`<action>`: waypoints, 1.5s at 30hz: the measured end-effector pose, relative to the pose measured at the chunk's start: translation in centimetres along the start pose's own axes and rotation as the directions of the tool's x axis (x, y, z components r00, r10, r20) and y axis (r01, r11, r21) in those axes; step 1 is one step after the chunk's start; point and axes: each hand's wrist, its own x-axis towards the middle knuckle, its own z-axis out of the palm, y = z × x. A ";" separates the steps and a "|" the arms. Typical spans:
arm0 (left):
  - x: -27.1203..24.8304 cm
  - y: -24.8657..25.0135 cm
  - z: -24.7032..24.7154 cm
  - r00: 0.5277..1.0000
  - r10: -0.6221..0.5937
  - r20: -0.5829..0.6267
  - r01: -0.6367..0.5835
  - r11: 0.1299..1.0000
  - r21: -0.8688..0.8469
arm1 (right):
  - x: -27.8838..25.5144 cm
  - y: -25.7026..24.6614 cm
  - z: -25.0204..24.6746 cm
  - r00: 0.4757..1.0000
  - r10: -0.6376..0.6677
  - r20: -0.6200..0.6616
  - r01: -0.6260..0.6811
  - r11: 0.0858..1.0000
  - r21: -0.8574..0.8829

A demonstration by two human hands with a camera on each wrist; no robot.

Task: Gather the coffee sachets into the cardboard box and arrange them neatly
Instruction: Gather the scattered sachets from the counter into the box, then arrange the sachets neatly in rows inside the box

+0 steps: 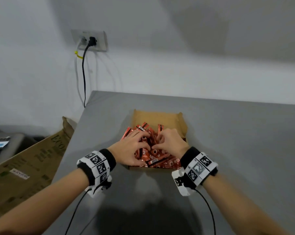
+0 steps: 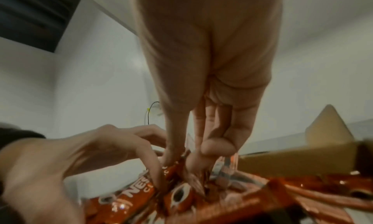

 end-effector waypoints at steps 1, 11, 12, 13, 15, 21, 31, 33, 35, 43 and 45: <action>-0.1 0.2 -0.6 0.999 0.011 -0.030 -0.012 1.000 -0.024 | -0.3 -0.1 -0.4 1.000 -0.010 -0.014 0.010 1.000 -0.013; -2.1 -2.7 1.0 0.687 -0.726 0.011 0.726 0.687 -0.032 | -2.0 6.2 -1.2 0.938 0.229 -0.259 -0.272 0.951 -0.145; -2.1 -2.9 1.4 0.687 -0.726 0.022 0.726 0.687 -0.032 | -2.1 6.2 -0.8 0.942 0.232 -0.243 -0.268 0.956 -0.123; -2.0 -3.1 1.7 0.694 -0.720 0.018 0.720 0.693 -0.047 | -2.1 6.2 -0.6 0.947 0.220 -0.233 -0.251 0.961 -0.115; -1.9 -3.3 1.9 0.712 -0.702 0.010 0.698 0.706 -0.124 | -2.1 6.3 -0.2 0.958 0.173 -0.229 -0.204 0.971 -0.121; -3.8 -3.3 0.9 0.721 -0.683 0.115 0.692 0.704 -0.156 | -2.7 6.0 0.7 0.977 0.094 -0.192 -0.121 0.984 -0.133; 0.4 2.1 -6.0 0.898 -0.397 -0.186 0.348 0.903 -0.251 | -2.2 4.2 1.8 0.970 -0.029 -0.241 -0.039 0.961 -0.272; 1.1 3.2 -4.2 0.946 -0.317 -0.061 0.295 0.925 -0.241 | -2.2 3.9 2.2 0.940 -0.152 -0.304 0.058 0.953 -0.297; 1.3 3.3 -2.6 0.977 -0.215 -0.006 0.212 0.967 -0.140 | -2.3 3.6 2.6 0.919 -0.232 -0.318 0.144 0.950 -0.277; 1.0 2.0 -2.4 0.987 -0.163 0.013 0.162 0.986 0.037 | -2.5 2.3 3.6 0.975 -0.220 0.000 0.212 0.939 -0.270; 1.2 1.9 -2.4 0.992 -0.128 -0.012 0.128 0.988 0.081 | -2.4 2.8 2.8 0.966 -0.255 -0.044 0.245 0.955 -0.164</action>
